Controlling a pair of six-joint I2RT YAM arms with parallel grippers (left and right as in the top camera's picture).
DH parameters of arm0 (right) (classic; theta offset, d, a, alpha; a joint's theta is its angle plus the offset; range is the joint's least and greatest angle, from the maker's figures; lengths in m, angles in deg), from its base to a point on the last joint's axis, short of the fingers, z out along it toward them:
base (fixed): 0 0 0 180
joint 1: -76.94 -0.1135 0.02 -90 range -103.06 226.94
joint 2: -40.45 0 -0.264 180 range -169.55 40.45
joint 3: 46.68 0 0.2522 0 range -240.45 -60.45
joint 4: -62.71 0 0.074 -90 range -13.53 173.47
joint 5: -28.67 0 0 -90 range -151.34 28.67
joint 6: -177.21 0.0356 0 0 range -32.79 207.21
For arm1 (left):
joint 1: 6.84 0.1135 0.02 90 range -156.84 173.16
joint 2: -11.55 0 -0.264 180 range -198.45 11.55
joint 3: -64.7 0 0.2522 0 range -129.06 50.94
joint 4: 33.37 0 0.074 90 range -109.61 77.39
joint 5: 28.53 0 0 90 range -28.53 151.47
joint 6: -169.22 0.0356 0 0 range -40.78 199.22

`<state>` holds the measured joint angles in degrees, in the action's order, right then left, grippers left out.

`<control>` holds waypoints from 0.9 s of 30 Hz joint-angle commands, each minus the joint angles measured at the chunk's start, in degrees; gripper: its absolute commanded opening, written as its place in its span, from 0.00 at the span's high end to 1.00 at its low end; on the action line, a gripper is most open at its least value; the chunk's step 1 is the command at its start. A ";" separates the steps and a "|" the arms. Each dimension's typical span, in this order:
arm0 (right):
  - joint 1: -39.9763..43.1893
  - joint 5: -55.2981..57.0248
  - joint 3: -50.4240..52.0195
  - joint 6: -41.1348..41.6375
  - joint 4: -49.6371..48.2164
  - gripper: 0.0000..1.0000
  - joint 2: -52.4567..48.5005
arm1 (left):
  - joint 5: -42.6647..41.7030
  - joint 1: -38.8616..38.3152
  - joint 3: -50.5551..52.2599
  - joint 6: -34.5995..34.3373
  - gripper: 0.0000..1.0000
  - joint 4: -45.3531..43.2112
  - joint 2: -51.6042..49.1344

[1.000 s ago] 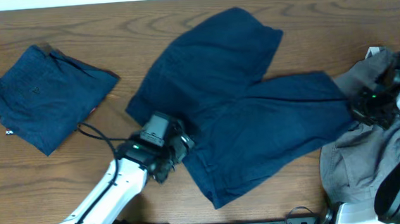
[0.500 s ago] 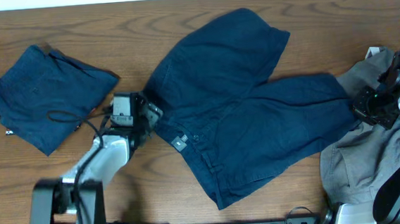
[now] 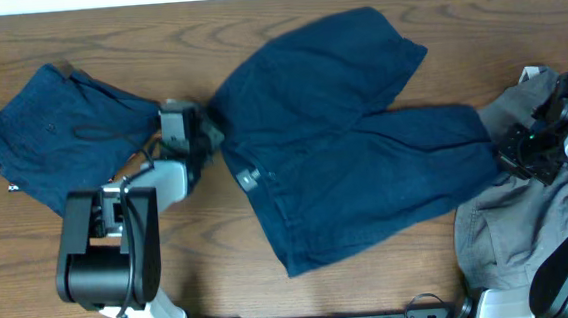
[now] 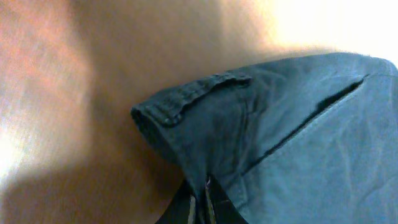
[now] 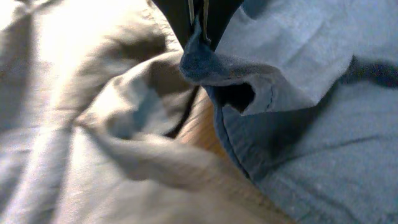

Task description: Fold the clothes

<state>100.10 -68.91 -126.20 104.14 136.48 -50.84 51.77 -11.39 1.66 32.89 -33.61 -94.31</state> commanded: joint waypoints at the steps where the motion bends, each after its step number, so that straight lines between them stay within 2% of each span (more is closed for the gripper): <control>1: -2.51 -3.39 -0.85 -1.05 0.48 0.99 0.55 | -0.11 1.81 -9.94 5.64 0.94 3.10 0.28; 5: -6.14 -3.63 -0.83 0.44 0.90 0.99 0.52 | -0.13 2.73 -17.94 8.63 0.94 10.12 0.28; 6: -7.21 -3.63 -0.83 0.46 0.83 0.99 0.52 | -0.22 2.80 -18.88 8.61 0.83 11.78 0.28; 7: -8.20 -3.58 -0.83 0.48 0.68 0.99 0.52 | -0.70 2.84 -19.61 8.61 0.67 13.99 0.31; 10: -10.64 -2.95 -0.81 1.09 0.35 0.99 0.52 | -4.74 2.82 -19.82 8.66 0.06 21.33 0.31; 11: -11.19 -2.75 -0.81 1.07 0.09 0.98 0.50 | -5.79 2.82 -19.80 8.66 0.02 25.20 0.31; 19: -12.35 -2.62 -0.76 1.05 -0.83 0.98 -0.66 | -7.72 2.75 -19.80 8.57 0.02 58.29 0.96; 23: -12.35 -1.11 -0.76 1.03 -0.87 0.98 -0.68 | -7.19 0.94 -19.41 8.35 0.02 65.20 3.67; 27: -12.35 -0.04 -0.76 0.90 -0.83 0.97 -0.70 | -0.57 -3.87 -19.08 4.09 0.02 71.08 8.87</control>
<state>88.23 -70.48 -126.29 104.62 135.58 -51.08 46.59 -11.94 -17.86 39.78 35.19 -90.42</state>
